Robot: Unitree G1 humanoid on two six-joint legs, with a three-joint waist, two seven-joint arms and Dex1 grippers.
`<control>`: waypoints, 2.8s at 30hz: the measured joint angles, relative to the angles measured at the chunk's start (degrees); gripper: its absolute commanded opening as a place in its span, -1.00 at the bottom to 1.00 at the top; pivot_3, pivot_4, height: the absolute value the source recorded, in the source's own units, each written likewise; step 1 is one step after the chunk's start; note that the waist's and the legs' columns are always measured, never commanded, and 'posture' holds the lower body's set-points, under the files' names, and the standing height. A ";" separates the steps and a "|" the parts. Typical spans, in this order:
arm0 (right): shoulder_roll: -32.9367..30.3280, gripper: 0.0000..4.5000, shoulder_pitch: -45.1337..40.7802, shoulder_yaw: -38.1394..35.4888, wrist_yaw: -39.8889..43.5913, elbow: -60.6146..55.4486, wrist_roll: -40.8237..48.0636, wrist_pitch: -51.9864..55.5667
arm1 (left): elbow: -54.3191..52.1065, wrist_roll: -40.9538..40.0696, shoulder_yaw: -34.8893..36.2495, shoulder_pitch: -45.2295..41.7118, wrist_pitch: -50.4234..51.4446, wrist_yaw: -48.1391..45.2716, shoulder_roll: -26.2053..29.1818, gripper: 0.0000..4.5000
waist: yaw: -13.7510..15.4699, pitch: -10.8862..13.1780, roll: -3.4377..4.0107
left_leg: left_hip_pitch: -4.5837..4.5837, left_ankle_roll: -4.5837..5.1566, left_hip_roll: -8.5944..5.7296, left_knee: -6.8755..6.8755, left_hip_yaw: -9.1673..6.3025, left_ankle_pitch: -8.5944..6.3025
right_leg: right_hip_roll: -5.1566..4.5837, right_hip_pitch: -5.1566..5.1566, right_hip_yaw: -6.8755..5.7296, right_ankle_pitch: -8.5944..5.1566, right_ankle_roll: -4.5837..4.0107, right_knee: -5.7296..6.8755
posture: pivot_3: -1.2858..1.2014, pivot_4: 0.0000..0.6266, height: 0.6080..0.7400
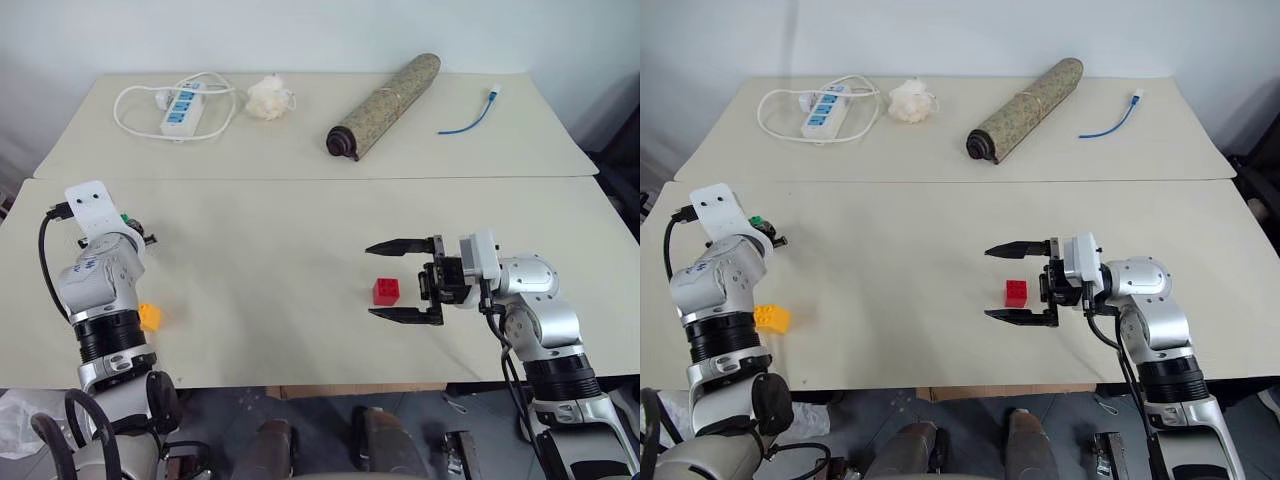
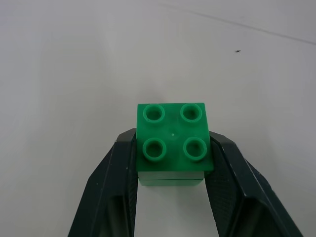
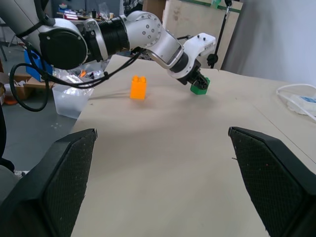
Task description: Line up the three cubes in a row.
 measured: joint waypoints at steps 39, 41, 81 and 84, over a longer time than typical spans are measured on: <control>-10.18 1.00 22.53 -13.73 -9.44 -8.83 0.07 -1.26 | 0.52 3.85 -47.20 -2.29 -36.27 -84.02 7.27 -0.34 | 1.23 0.21 0.57 | 0.00 0.30 -0.08 0.19 0.03 0.04 | 0.09 0.25 0.33 0.10 0.19 -0.15 | 0.03 -0.52 1.00; -9.84 1.00 21.82 -13.24 -9.35 -8.59 -0.02 -1.28 | -1.21 4.11 -47.14 -1.84 -33.97 -82.60 7.25 -0.02 | 1.24 0.21 0.56 | 0.00 0.30 -0.10 0.20 0.01 0.04 | 0.10 0.28 0.37 0.10 0.19 -0.16 | 0.03 -0.52 1.00; 1.93 1.00 -2.20 5.51 1.61 -6.76 1.93 3.34 | -31.40 -24.76 17.83 70.97 -36.29 -65.91 -2.08 0.99 | 0.64 0.16 0.23 | 0.09 0.30 -0.05 -0.29 -0.55 -0.27 | -0.41 0.55 0.08 -0.05 -0.10 -0.98 | 0.03 -0.52 1.00; 1.95 1.00 -2.31 5.56 2.59 -5.86 1.97 3.35 | -33.63 -24.46 14.03 67.93 -34.98 -60.71 -3.23 0.99 | 0.49 0.16 0.23 | 0.09 0.27 -0.04 -0.31 -0.56 -0.27 | -0.36 0.50 0.06 -0.06 -0.11 -0.94 | 0.03 -0.52 1.00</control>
